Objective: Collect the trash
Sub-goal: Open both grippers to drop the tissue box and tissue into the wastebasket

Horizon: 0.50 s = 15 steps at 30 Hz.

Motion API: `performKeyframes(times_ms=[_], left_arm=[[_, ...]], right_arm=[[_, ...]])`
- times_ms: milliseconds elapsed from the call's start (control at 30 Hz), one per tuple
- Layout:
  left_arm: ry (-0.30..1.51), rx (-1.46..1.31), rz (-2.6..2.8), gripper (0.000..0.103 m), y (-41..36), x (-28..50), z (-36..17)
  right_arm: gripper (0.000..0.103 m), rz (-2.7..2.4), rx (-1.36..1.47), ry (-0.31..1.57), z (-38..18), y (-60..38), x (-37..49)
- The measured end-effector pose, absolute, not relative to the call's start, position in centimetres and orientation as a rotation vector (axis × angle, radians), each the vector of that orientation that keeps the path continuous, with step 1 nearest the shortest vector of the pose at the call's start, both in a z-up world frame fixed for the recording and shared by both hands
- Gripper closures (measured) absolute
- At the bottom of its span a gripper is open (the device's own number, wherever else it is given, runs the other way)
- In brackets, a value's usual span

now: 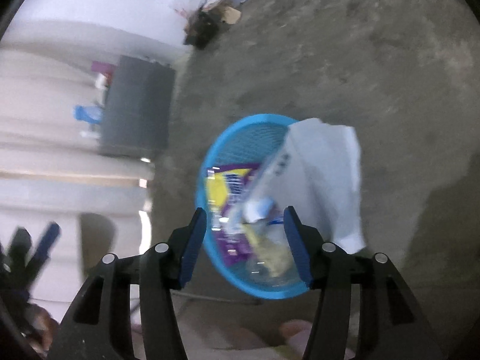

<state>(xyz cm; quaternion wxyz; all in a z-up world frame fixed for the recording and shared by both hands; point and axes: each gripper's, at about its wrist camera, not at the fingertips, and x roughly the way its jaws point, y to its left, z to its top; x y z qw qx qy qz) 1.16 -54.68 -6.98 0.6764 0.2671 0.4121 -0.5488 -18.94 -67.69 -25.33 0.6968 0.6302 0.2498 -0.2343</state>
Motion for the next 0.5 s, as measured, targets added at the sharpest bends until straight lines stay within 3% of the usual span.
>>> performKeyframes(times_ms=[267, 367, 500], left_arm=[[0.832, 0.483, -1.268, 0.017, -47.1, 1.9, 0.1], [0.798, 0.446, -1.262, 0.017, -43.3, 2.4, 2.0], [0.783, 0.414, -1.207, 0.017, -37.6, 3.2, 3.4]], right_arm=[[0.050, -0.545, 1.484, 0.352, -23.0, -68.2, -23.8], [0.043, -0.698, 1.522, 0.435, -24.8, -69.0, -25.7], [0.042, -0.782, 1.583, 0.538, -28.9, -69.4, -25.8]])
